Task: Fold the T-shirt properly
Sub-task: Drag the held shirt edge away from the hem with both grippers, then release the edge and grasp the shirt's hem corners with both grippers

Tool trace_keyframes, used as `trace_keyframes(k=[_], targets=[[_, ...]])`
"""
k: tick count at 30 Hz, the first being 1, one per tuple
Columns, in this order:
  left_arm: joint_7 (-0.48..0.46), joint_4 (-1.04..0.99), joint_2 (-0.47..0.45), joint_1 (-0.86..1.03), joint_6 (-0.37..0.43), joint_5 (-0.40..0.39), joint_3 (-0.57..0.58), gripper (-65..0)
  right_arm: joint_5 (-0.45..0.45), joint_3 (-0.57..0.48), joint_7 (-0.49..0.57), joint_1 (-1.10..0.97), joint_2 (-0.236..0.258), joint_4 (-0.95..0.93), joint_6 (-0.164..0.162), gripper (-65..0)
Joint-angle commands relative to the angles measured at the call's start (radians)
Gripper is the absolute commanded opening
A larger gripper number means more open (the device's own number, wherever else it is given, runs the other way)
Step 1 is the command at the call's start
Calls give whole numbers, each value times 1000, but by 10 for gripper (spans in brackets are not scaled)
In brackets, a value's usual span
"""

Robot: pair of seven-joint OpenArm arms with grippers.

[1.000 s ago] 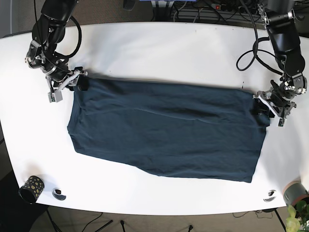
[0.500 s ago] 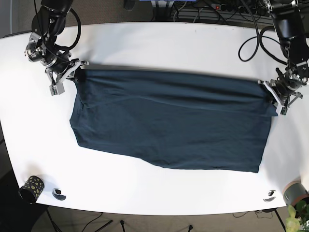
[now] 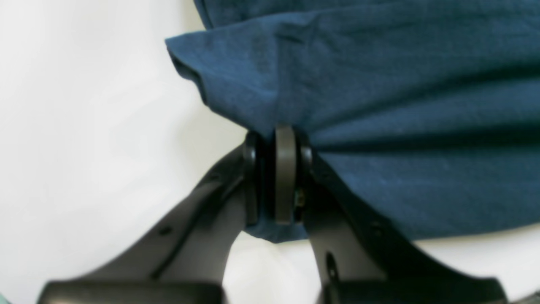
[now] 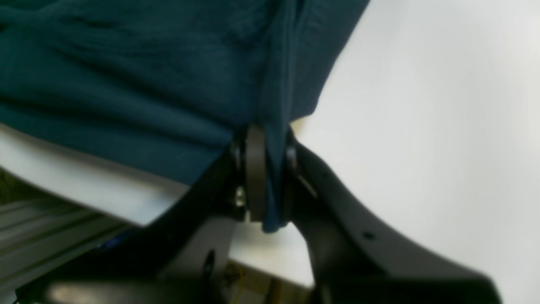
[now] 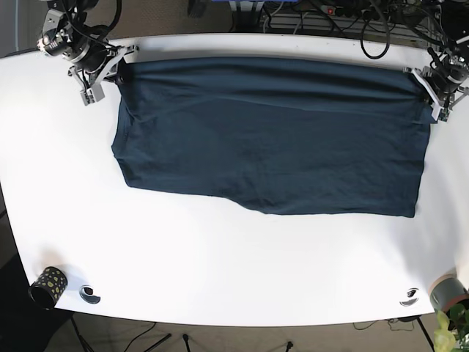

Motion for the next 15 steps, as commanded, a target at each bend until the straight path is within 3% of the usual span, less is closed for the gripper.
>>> trace_keyframes(k=[1, 3, 9, 11, 15], targets=[[9, 19, 4, 11, -3, 21, -57, -593, -4, 13, 15, -18, 13, 31, -4, -650], [9, 19, 15, 13, -3, 21, -79, -546, -4, 13, 15, -22, 13, 31, -4, -644], [15, 23, 21, 9, -3, 19, -99, -285, -4, 15, 15, -19, 13, 39, -4, -346], [43, 52, 21, -10, -3, 15, -102, -267, -4, 16, 15, -18, 13, 71, -7, -274], [110, 121, 17, -75, -3, 13, -105, -267, -9, 18, 15, -5, 15, 139, -7, -257]])
